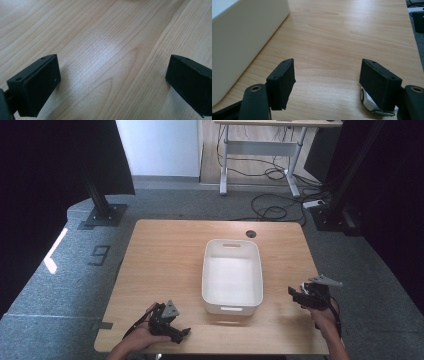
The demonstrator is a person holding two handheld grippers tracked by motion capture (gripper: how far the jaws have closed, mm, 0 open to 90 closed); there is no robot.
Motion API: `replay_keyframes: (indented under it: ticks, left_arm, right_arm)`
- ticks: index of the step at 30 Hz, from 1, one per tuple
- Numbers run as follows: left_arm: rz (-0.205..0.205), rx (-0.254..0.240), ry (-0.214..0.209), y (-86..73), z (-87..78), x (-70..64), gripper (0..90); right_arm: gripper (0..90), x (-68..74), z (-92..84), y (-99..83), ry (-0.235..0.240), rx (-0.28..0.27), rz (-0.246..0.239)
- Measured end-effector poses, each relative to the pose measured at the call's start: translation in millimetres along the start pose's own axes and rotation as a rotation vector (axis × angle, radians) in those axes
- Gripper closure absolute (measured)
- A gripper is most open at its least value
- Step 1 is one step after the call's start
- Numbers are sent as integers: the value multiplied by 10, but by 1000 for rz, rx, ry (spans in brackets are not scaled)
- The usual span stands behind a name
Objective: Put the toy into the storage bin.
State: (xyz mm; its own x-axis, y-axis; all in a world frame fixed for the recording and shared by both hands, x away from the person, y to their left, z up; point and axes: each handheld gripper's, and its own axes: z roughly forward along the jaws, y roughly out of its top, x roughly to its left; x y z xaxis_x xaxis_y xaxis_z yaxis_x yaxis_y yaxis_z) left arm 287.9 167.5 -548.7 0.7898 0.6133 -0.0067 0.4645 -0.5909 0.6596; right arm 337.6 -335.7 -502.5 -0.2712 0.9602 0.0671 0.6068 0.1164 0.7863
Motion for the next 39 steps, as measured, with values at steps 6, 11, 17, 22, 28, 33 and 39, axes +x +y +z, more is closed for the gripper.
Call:
replay_keyframes:
  ticks: [6, 11, 17, 22, 28, 33, 39]
  left_arm:
    - [0, 0, 0, 0, 0, 0, 0]
    - [0, 0, 0, 0, 0, 0, 0]
    - [0, 0, 1, 0, 0, -1, 0]
    - [0, 0, 0, 0, 0, 0, 0]
    - [-1, 1, 1, 0, -1, -1, 0]
    - [-1, 0, 1, 0, 0, -2, 0]
    - [-1, 1, 2, 0, -1, -2, 0]
  right_arm:
    - [288, -40, 11, -11, -20, 8, 1]
    - [287, -83, 24, -24, -36, 20, 1]
    - [287, -148, 25, -35, -48, 28, 24]
    - [287, -209, 22, -37, -59, 25, 35]
    - [288, -252, 42, -31, -63, 27, 39]
    - [288, -268, 41, -27, -66, 24, 43]
    - [288, -324, 45, -32, -79, 25, 55]
